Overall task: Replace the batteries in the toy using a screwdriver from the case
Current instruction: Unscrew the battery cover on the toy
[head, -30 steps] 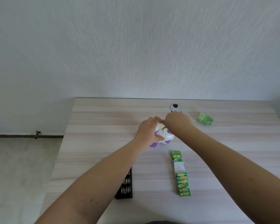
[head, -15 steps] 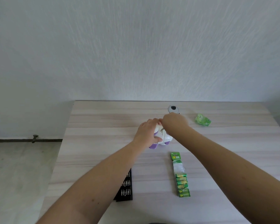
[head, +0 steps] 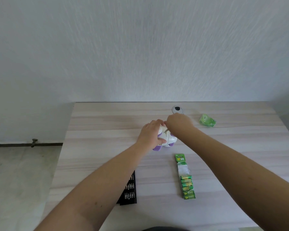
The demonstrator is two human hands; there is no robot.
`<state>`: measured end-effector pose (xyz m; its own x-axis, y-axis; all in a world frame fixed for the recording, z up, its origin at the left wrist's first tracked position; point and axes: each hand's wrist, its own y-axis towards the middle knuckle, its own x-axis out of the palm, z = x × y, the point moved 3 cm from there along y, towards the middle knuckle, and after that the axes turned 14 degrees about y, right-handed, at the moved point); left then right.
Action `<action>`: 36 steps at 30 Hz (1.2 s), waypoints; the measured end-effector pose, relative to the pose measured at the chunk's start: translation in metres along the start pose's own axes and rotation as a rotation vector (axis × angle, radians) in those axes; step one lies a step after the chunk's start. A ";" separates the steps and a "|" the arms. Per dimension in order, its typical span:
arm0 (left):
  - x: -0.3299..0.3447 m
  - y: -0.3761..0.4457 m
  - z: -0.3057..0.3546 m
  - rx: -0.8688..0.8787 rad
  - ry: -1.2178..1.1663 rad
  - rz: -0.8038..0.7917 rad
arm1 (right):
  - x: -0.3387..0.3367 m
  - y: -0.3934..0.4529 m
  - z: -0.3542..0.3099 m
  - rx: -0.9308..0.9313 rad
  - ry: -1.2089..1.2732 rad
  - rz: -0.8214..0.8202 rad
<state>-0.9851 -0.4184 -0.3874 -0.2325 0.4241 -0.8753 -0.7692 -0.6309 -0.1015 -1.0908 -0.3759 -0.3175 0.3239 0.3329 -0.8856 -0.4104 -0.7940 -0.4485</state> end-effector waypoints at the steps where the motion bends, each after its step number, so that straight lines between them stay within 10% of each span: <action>1: 0.000 0.000 0.000 -0.003 -0.002 -0.001 | -0.001 0.000 0.000 -0.002 0.010 -0.017; 36: 0.004 0.003 -0.002 -0.007 -0.006 0.006 | 0.000 -0.002 0.010 0.020 0.056 0.055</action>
<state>-0.9869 -0.4195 -0.3922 -0.2403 0.4239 -0.8732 -0.7636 -0.6380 -0.0996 -1.0980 -0.3690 -0.3179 0.3475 0.2593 -0.9011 -0.4461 -0.7996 -0.4021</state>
